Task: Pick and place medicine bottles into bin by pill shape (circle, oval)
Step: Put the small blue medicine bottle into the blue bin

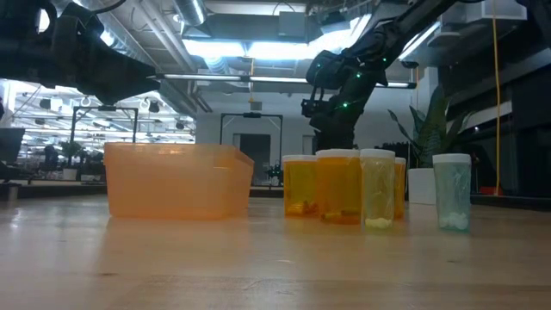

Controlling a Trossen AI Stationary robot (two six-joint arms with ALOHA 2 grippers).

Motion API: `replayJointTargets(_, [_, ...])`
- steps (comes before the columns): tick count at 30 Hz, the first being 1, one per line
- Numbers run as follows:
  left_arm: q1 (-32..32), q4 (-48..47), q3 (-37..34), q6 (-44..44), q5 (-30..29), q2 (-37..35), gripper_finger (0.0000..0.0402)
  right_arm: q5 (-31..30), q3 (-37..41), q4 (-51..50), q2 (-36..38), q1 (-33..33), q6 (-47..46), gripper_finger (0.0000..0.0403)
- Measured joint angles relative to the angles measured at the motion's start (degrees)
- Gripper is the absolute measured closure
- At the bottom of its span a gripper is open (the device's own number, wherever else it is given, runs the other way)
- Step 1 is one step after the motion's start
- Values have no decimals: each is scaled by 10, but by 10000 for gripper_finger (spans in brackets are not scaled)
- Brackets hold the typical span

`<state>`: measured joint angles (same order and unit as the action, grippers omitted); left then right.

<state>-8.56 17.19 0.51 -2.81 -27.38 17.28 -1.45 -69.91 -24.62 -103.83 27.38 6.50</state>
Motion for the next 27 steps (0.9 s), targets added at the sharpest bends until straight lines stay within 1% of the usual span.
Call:
replayJointTargets(6, [0, 0, 0, 0, 0, 0, 139, 0, 0, 0, 0, 0, 0, 256])
replayJointTargets(8, [0, 0, 0, 0, 0, 0, 139, 0, -9, -15, 0, 0, 0, 256])
replayJointTargets(12, [0, 0, 0, 0, 0, 0, 139, -4, -51, -80, 12, 0, -6, 256])
replayJointTargets(16, [0, 0, 0, 2, 0, 0, 139, -9, -90, -165, 41, -14, -47, 256])
replayJointTargets(21, [0, -1, 0, 4, 0, 0, 139, -19, -93, -256, 118, -63, -107, 256])
replayJointTargets(27, [0, -1, 0, 4, 0, 0, 139, -23, -93, -348, 205, -165, -171, 256])
